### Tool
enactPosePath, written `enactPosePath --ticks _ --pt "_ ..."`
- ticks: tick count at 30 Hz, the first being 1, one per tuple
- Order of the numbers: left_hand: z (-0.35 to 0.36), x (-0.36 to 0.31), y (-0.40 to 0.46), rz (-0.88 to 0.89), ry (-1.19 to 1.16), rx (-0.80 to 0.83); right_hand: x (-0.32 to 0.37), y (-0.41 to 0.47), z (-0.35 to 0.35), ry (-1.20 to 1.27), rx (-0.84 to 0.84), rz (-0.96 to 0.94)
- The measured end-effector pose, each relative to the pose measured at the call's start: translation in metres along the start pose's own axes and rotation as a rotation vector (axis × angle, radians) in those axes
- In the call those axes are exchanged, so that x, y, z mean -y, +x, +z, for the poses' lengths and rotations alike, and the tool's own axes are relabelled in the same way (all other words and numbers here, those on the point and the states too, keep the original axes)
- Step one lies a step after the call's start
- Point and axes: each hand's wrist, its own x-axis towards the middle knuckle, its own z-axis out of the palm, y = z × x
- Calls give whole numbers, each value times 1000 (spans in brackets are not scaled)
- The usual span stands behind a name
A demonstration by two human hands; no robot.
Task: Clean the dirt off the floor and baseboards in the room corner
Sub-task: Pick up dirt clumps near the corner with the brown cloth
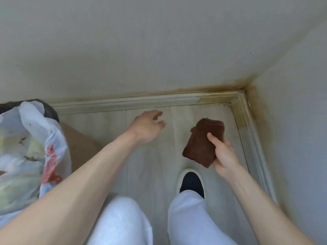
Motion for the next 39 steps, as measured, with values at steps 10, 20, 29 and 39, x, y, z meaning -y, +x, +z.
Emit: enactPosePath --ticks 10,20,29,39 --pt "26 37 43 -138 -77 85 -54 50 -68 -334 -531 -139" --pt "21 42 50 -156 -116 69 -34 100 7 -539 -334 -291" --pt "28 38 51 -164 -177 99 27 116 -46 -829 -437 -320" --pt "21 40 52 -179 -206 84 44 131 -10 -1136 -96 -475"
